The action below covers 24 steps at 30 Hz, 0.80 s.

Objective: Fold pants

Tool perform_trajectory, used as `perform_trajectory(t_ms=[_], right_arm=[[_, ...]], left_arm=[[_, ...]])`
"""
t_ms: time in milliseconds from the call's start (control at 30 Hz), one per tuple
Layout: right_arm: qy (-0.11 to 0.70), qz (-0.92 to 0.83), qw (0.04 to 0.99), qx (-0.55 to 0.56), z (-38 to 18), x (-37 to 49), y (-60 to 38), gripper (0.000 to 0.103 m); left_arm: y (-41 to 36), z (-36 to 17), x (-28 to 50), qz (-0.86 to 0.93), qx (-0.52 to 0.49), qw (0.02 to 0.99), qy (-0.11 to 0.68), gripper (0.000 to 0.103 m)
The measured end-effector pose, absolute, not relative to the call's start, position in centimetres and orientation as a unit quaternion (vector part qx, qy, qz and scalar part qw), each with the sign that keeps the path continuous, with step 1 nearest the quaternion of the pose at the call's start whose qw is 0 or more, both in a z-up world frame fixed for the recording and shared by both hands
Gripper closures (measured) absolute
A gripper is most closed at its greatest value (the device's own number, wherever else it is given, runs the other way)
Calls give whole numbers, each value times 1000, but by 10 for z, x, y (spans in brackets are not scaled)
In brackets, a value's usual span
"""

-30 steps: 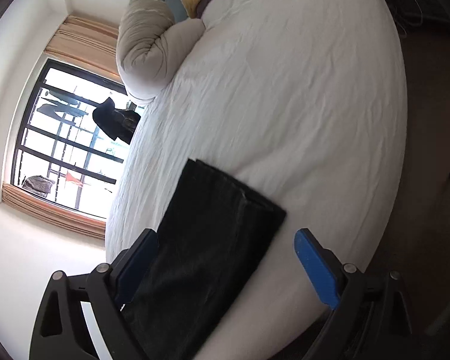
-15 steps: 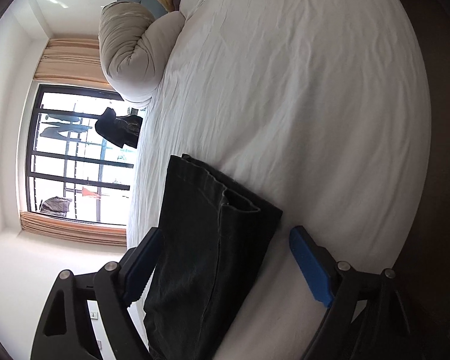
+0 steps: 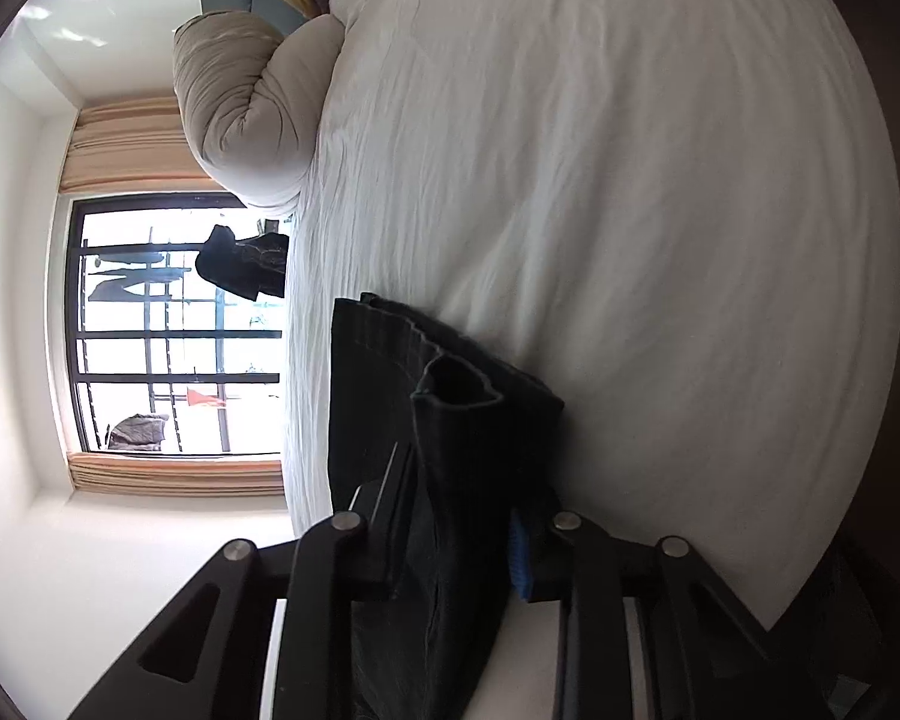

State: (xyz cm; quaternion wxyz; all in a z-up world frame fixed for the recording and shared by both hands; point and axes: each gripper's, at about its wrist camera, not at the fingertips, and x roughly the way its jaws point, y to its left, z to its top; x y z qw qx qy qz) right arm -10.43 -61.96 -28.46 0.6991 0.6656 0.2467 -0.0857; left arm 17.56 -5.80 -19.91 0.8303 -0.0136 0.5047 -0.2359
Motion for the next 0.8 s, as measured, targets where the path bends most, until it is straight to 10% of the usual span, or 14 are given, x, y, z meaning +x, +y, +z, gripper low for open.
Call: perform_trajectory(t_ms=[567, 800], right_arm=[[240, -111, 775, 573, -238, -89, -597, 96], [305, -29, 878, 368, -157, -29, -490, 96]], left_arm=[[-64, -196, 184, -241, -32, 821, 517, 73], [-59, -197, 189, -242, -64, 814, 523, 73]])
